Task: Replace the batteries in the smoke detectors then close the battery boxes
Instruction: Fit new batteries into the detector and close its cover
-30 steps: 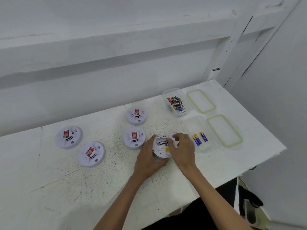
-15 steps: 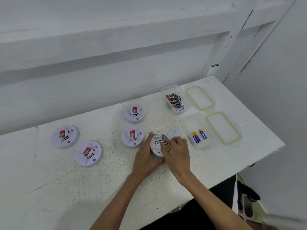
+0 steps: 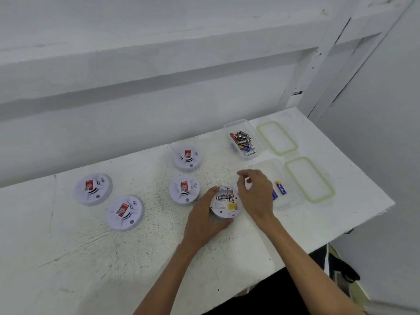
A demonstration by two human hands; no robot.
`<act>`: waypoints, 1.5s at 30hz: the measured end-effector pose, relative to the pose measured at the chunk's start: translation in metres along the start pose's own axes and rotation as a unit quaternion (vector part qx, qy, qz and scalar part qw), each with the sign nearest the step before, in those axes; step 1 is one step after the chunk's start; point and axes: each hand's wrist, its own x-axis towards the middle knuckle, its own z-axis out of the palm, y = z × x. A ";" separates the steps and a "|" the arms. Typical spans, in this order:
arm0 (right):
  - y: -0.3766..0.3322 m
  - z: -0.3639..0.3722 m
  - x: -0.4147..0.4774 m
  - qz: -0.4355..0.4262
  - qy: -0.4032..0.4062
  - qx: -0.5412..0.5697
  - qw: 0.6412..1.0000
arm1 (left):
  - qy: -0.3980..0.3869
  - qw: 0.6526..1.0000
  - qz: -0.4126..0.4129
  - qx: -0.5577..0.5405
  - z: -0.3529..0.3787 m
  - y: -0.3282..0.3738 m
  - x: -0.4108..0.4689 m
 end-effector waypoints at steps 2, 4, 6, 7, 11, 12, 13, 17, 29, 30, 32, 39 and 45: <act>0.002 0.000 0.019 -0.008 0.000 0.002 1.000 | -0.010 0.998 0.057 0.038 -0.001 0.000 0.001; 0.005 0.000 0.038 -0.001 -0.010 -0.005 1.000 | -0.012 0.994 0.093 0.060 -0.001 -0.001 0.001; 0.007 0.000 0.057 0.007 -0.014 -0.020 1.000 | -0.002 0.992 0.106 0.062 0.000 -0.002 0.001; 0.009 0.001 0.067 0.008 -0.018 -0.027 0.999 | 0.003 0.992 0.111 0.062 0.001 -0.003 0.001; 0.015 0.004 0.112 0.006 -0.068 -0.085 0.994 | 0.011 0.991 0.124 0.058 0.003 -0.004 0.001; 0.015 0.006 0.122 0.007 -0.086 -0.108 0.990 | 0.011 0.991 0.121 0.061 0.003 -0.005 0.001; 0.016 0.007 0.132 0.009 -0.104 -0.128 0.986 | 0.011 0.991 0.116 0.064 0.003 -0.005 0.001; 0.016 0.015 0.162 0.019 -0.185 -0.199 0.962 | 0.008 0.991 0.113 0.074 0.003 -0.004 0.002; 0.036 0.035 0.176 0.019 -0.166 -0.241 0.956 | 0.004 0.998 0.049 0.025 0.005 -0.006 0.005; 0.038 0.034 0.176 0.008 -0.162 -0.240 0.957 | 0.003 1.000 0.024 0.014 0.005 -0.006 0.004; 0.041 0.031 0.176 -0.020 -0.159 -0.232 0.959 | -0.002 1.000 -0.016 0.004 0.005 -0.004 0.003; 0.048 0.019 0.169 -0.046 -0.112 -0.116 0.986 | -0.012 0.999 -0.032 0.011 0.004 -0.002 0.002; 0.027 0.004 0.143 0.008 -0.031 0.097 0.995 | -0.012 0.999 -0.030 0.003 -0.001 0.006 0.001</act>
